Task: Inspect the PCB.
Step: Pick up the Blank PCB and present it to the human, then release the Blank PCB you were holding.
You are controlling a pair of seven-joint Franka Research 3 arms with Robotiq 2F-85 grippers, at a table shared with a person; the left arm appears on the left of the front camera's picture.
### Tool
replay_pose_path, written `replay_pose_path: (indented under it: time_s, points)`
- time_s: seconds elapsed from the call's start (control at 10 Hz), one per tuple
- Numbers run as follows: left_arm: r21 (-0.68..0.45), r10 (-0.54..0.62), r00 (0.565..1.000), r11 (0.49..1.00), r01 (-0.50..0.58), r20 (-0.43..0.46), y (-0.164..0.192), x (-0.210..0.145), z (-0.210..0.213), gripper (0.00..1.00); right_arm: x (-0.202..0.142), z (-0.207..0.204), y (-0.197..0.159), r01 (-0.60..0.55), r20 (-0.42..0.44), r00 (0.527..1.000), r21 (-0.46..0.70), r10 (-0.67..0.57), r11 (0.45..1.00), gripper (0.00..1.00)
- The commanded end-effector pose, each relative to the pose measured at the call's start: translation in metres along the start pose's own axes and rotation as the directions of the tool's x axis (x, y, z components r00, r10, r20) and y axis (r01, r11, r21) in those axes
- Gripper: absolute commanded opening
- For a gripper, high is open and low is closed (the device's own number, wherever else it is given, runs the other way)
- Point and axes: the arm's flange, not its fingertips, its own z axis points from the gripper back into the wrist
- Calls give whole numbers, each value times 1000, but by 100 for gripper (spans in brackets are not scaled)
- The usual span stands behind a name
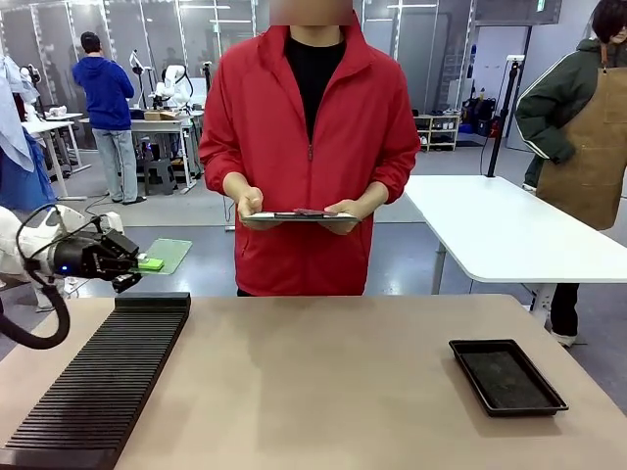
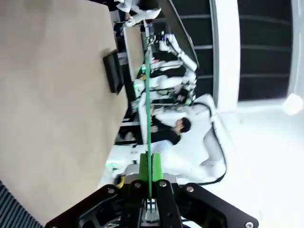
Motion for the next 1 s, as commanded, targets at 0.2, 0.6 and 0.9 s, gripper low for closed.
replay_pose_path:
  time_s: [0.2, 0.6, 0.9]
  points:
    - [-73, 74, 994, 995, -68, 77, -10, 32, -7, 3, 1, 0, 0, -20, 11, 1000, 13, 20, 1000, 100]
    - [-71, 98, 994, 993, -94, 45, 0, 26, -8, 3, 1, 0, 0, -20, 11, 1000, 13, 20, 1000, 100]
    - [-71, 98, 994, 993, -94, 45, 0, 26, -8, 3, 1, 0, 0, -20, 11, 1000, 13, 20, 1000, 100]
